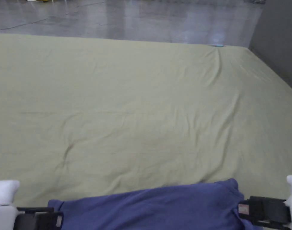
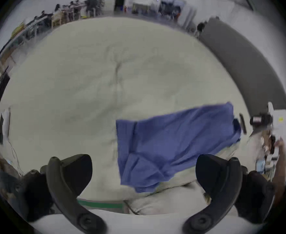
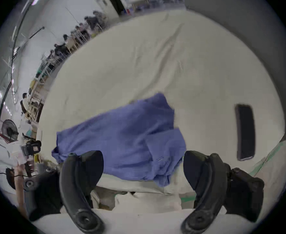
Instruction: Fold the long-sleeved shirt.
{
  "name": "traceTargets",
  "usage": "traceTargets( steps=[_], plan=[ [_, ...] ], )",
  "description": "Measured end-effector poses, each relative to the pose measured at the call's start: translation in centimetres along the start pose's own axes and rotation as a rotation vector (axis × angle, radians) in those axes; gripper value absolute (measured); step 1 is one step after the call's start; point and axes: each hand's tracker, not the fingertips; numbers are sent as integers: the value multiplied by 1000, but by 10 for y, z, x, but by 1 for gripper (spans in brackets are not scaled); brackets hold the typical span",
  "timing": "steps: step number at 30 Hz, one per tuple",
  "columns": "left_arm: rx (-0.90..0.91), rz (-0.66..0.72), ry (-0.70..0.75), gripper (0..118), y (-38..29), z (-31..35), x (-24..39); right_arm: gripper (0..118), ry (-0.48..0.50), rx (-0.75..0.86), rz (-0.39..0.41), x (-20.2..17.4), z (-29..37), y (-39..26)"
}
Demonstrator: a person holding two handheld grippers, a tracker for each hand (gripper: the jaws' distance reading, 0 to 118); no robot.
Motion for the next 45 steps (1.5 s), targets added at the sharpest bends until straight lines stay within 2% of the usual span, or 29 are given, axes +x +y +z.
traceTargets(
  steps=[2,3,4,5,6,8,10,11,12,14,15,16,17,18,21,23,26,27,28,30,31,32,33,34,36,37,40,42,45],
  plan=[
    [-17,-15,21,117,-2,-3,4,96,-39,38,59,-17,8,-4],
    [-34,-29,32,113,-7,-8,13,85,-61,48,83,-24,8,-7],
    [-76,-53,61,88,-12,-14,16,43,-82,66,107,-32,6,-11],
    [-110,-65,90,37,-16,-19,18,0,-81,73,130,-39,2,-16],
    [-127,-75,107,0,-20,-23,20,0,-59,59,125,-39,-9,-19],
    [-80,-27,60,0,-29,-29,16,0,102,29,139,-41,-20,-29],
    [-97,46,-67,0,-28,-31,5,0,264,-8,80,-42,-26,-34],
    [-87,105,-110,0,-28,-29,-4,0,302,-12,68,-44,-28,-36],
    [-69,154,-162,4,-26,-29,-14,0,305,-12,92,-47,-29,-38],
    [-77,206,-268,98,-23,-33,-33,0,293,0,147,-54,-26,-38],
    [-95,229,-291,118,-20,-36,-42,0,292,7,164,-55,-27,-38],
    [-131,232,-310,116,-20,-42,-48,0,299,9,168,-56,-28,-38],
    [-20,269,-357,116,-15,-42,-59,0,318,6,165,-56,-30,-38],
    [-129,272,-392,115,-11,-48,-66,0,355,-1,153,-57,-28,-36],
    [-233,392,-466,115,-17,-70,-82,0,442,-20,111,-57,-38,-36],
    [-273,500,-530,115,-29,-100,-90,0,454,-24,117,-62,-37,-35],
    [-194,589,-755,115,-29,-116,-95,0,484,-37,122,-71,-42,-35],
    [-188,632,-785,115,-30,-133,-106,0,493,-46,120,-73,-45,-35],
    [-185,646,-792,115,-29,-142,-106,0,497,-53,120,-74,-48,-35],
    [-188,581,-802,114,-21,-153,-96,0,501,-63,121,-82,-50,-33],
    [-177,550,-803,103,-16,-155,-91,0,500,-65,120,-84,-52,-33],
    [-180,519,-778,66,-12,-158,-87,0,498,-67,118,-86,-54,-32],
    [-178,495,-732,0,-8,-160,-86,0,492,-69,115,-88,-56,-32],
    [-182,497,-646,3,-6,-169,-85,0,487,-71,110,-92,-57,-30],
    [-258,569,-678,3,-13,-170,-65,0,472,-75,96,-95,-60,-29],
    [-215,585,-734,3,-12,-166,-67,0,459,-78,91,-97,-61,-29],
    [-152,566,-704,3,-4,-147,-90,0,426,-79,98,-103,-57,-30],
    [-128,619,-749,3,2,-130,-110,0,426,-85,99,-105,-57,-30],
    [-88,631,-723,3,5,-81,-97,0,430,-93,93,-108,-58,-31]
  ],
)
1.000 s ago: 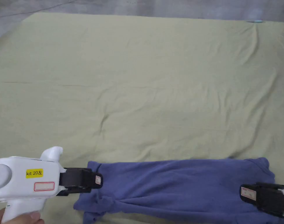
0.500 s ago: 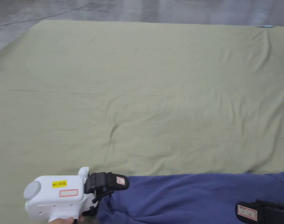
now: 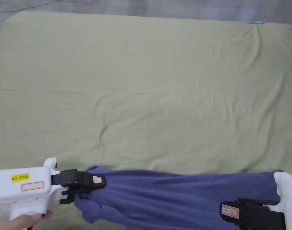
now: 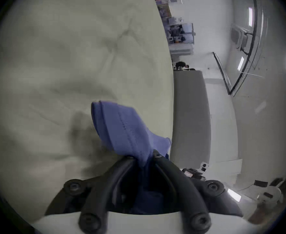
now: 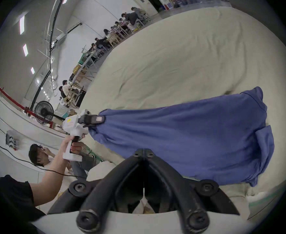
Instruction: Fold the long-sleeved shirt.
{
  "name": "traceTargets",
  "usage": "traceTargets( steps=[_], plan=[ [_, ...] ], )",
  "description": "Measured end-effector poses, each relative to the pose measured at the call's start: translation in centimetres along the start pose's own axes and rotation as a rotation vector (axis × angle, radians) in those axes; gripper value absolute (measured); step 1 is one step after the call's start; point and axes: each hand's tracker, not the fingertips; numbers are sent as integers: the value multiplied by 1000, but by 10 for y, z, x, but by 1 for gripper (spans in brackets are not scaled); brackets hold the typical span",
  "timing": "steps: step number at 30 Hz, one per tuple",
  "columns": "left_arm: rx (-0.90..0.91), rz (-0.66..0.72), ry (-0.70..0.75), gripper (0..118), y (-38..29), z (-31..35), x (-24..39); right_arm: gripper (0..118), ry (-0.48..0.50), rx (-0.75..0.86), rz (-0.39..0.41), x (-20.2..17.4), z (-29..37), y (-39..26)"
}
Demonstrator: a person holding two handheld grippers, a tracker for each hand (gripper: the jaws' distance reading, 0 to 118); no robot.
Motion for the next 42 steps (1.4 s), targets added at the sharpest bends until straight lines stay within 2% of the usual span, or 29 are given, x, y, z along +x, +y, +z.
traceTargets(
  steps=[1,2,7,10,17,20,26,31,34,36,42],
  plan=[
    [13,-43,42,3,1,10,9,0,3,-3,-5,-2,-2,1],
    [12,-77,57,3,34,33,-5,0,7,-5,-9,-3,-4,2],
    [69,-107,100,3,53,76,16,0,-2,-8,-15,-8,-12,6],
    [103,-108,114,3,81,114,8,0,-4,-10,-15,-12,-13,10],
    [234,-73,293,3,126,185,-13,0,-13,-7,8,-22,-13,14],
    [219,-62,426,3,112,174,-12,0,-12,-6,11,-23,-15,14],
    [211,-69,447,3,86,139,12,0,-23,-8,32,-28,-17,16],
    [213,-278,638,3,50,93,91,0,-44,-5,62,-32,-14,15],
    [240,-327,555,3,25,59,126,0,-42,-5,45,-26,-14,12],
    [166,-350,475,3,8,22,141,0,-37,-4,15,-20,-15,9],
    [-4,-390,436,3,-19,-86,144,0,-57,6,-1,-10,-3,2]
  ],
)
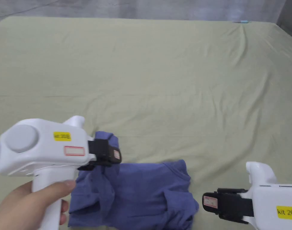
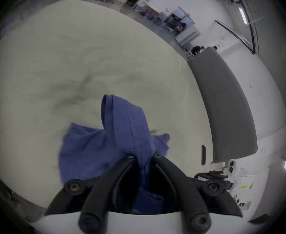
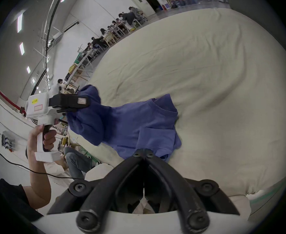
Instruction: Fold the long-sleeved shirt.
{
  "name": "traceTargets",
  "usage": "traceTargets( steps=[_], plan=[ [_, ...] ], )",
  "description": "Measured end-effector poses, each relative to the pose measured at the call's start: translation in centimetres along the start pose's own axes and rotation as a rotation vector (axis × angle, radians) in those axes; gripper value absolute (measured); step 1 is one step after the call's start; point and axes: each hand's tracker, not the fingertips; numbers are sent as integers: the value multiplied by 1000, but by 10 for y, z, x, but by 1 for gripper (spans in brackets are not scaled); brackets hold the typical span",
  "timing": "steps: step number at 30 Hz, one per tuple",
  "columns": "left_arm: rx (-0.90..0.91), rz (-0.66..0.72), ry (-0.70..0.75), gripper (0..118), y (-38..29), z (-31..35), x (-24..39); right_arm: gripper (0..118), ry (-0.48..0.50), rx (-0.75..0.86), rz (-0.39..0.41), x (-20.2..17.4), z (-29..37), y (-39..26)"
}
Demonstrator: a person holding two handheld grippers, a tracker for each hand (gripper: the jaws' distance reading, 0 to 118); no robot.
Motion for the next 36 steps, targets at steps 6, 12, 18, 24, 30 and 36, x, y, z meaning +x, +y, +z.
traceTargets(
  steps=[6,12,18,24,30,36],
  plan=[
    [-136,-40,99,5,-15,-99,19,0,-25,14,-27,13,9,-7],
    [-116,-9,-89,94,-28,-108,21,0,-20,-1,-45,22,10,-18],
    [39,-21,-194,0,-28,-28,20,0,7,4,-76,32,9,-20],
    [63,-159,184,0,-29,-30,7,0,47,19,-106,34,9,-19],
    [-192,-296,190,0,-61,-122,29,0,41,23,-114,32,11,-22],
    [-144,-403,248,0,-77,-153,79,0,-10,23,-122,38,20,-23]
  ],
)
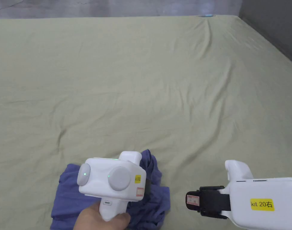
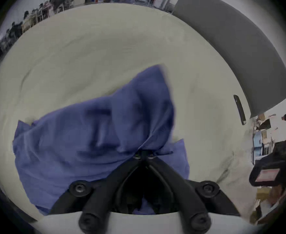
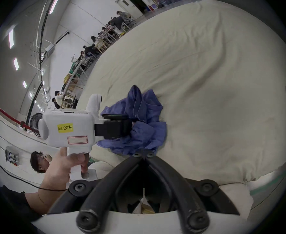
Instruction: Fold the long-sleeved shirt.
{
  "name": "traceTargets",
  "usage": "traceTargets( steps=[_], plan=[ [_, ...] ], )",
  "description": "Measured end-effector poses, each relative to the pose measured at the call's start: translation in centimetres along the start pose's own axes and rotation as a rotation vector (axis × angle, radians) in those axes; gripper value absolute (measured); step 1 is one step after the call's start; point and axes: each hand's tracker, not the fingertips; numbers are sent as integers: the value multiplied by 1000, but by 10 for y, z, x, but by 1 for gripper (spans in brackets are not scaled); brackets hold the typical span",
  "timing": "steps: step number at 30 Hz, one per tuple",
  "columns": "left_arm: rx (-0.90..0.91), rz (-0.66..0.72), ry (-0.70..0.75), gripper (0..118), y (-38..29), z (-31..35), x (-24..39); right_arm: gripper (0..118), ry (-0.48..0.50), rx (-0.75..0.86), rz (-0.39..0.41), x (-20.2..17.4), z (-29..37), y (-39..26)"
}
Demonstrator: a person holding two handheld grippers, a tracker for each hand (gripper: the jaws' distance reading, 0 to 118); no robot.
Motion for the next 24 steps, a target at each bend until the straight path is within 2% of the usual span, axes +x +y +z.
traceTargets(
  steps=[4,7,11,14,17,21,24],
  plan=[
    [-26,113,-288,0,6,1,10,0,-23,8,-20,6,3,4],
    [-30,82,-324,0,4,10,18,0,-34,19,-22,2,3,10],
    [88,222,-369,0,12,54,-21,0,-4,26,-7,-12,-7,23],
    [210,250,-279,0,6,93,-72,0,25,5,35,-31,-26,36],
    [225,268,-135,0,-12,110,-120,0,70,-28,60,-47,-56,47],
    [187,348,9,0,-37,107,-156,0,21,-81,94,-60,-108,58],
    [170,361,-7,0,-43,100,-164,0,-8,-124,80,-56,-143,59]
  ],
)
